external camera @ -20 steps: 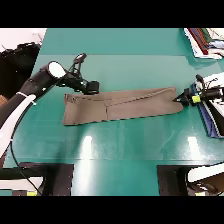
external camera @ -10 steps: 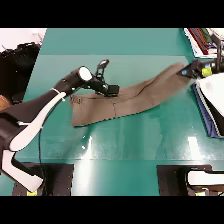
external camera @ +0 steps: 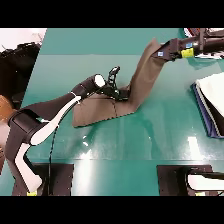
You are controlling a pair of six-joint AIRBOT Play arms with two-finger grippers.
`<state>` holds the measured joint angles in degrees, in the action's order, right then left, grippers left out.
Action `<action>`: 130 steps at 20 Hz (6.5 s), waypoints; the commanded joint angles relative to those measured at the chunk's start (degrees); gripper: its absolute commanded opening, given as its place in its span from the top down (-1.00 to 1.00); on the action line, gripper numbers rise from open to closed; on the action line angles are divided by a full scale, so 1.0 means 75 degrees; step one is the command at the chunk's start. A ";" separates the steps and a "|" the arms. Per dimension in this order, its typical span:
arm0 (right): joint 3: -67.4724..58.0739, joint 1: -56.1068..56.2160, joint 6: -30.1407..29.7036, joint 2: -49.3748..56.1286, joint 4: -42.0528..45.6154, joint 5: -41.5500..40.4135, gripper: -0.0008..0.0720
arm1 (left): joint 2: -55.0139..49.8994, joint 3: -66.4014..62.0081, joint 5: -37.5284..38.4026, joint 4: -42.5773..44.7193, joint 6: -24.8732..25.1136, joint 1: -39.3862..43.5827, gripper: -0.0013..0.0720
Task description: Fold the shirts.
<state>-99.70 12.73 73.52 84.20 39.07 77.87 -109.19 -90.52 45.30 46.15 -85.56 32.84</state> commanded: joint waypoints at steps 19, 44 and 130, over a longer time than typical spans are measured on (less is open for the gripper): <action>-0.0090 0.5648 -0.0866 0.2259 -0.0259 -0.2891 -0.99 | 0.4628 -0.0635 0.2710 0.3311 0.0070 -0.5240 0.90; 0.2442 0.1513 -0.0522 0.3133 -0.0478 -0.0915 -0.77 | 0.4686 -0.0635 0.3424 0.2702 0.0221 -0.5377 0.89; 0.0551 -0.1070 0.0393 -0.1309 0.1798 -0.0361 0.92 | 0.4686 -0.0635 0.1614 0.2358 0.0463 -0.2028 0.89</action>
<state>-92.95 0.10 76.58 71.96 52.69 75.07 -74.04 -95.24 58.46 63.81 -82.06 17.61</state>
